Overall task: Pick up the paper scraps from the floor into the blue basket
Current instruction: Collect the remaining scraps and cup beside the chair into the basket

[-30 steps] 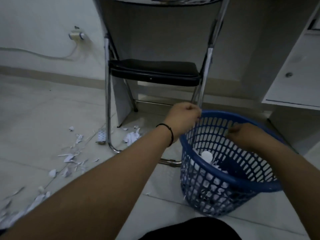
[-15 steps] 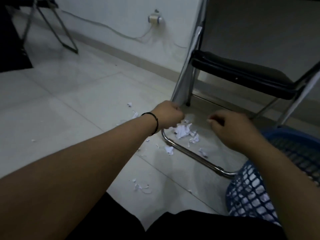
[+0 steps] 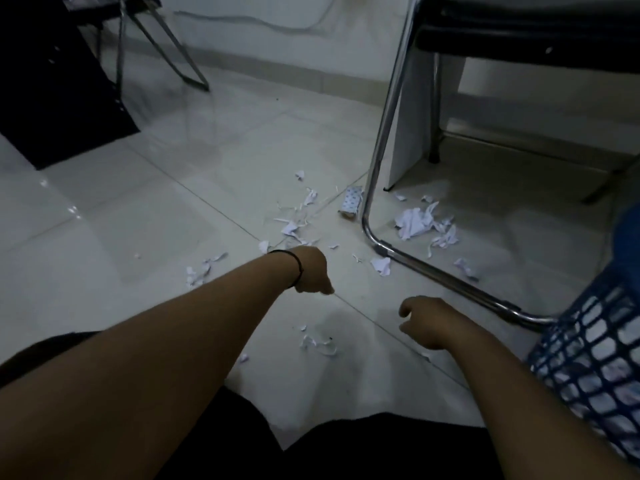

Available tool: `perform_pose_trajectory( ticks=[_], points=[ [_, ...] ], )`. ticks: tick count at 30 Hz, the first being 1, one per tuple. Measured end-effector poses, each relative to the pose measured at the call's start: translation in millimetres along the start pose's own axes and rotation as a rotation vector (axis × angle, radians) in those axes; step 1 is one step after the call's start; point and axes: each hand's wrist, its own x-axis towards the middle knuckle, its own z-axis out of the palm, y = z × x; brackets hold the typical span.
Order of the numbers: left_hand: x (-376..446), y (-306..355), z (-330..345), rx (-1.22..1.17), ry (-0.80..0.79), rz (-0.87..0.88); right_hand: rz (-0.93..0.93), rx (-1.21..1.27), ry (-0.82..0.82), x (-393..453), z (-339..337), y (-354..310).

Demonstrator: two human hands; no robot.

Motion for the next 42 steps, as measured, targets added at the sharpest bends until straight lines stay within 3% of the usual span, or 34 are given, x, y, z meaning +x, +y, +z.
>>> perform_pose_trajectory(
  ticks=[2, 7, 11, 16, 24, 27, 29, 33, 36, 39, 42],
  points=[
    [8, -2, 22, 0.02, -0.045, -0.03, 0.006, -0.074, -0.044, 11, 9, 2],
    [21, -21, 87, -0.182, -0.047, -0.152, 0.103, -0.203, -0.167, 35, 27, 12],
    [38, -35, 122, -0.313, -0.019, -0.148, 0.189, -0.272, -0.272, 43, 29, 23],
    [59, -36, 134, -0.368, 0.017, -0.083, 0.246, -0.154, -0.183, 48, 42, 32],
    [75, -39, 128, -0.454, 0.097, 0.004, 0.234, -0.205, -0.243, 52, 49, 27],
    [79, -35, 120, -0.671, 0.241, -0.046, 0.212, -0.165, -0.186, 51, 49, 28],
    [82, -31, 114, -1.0, 0.257, -0.073, 0.151, -0.057, -0.043, 52, 44, 24],
    [79, -18, 98, -1.61, 0.06, -0.18, -0.04, 0.352, 0.355, 52, 31, -8],
    [72, -7, 92, -1.895, -0.116, -0.221, -0.212, 0.454, 0.507, 46, 30, -45],
    [63, 7, 92, -2.092, -0.372, -0.157, -0.345, 0.362, 0.59, 39, 40, -69],
    [61, 15, 98, -2.184, -0.481, -0.087, -0.376, 0.079, 0.616, 38, 54, -77]
  ],
)
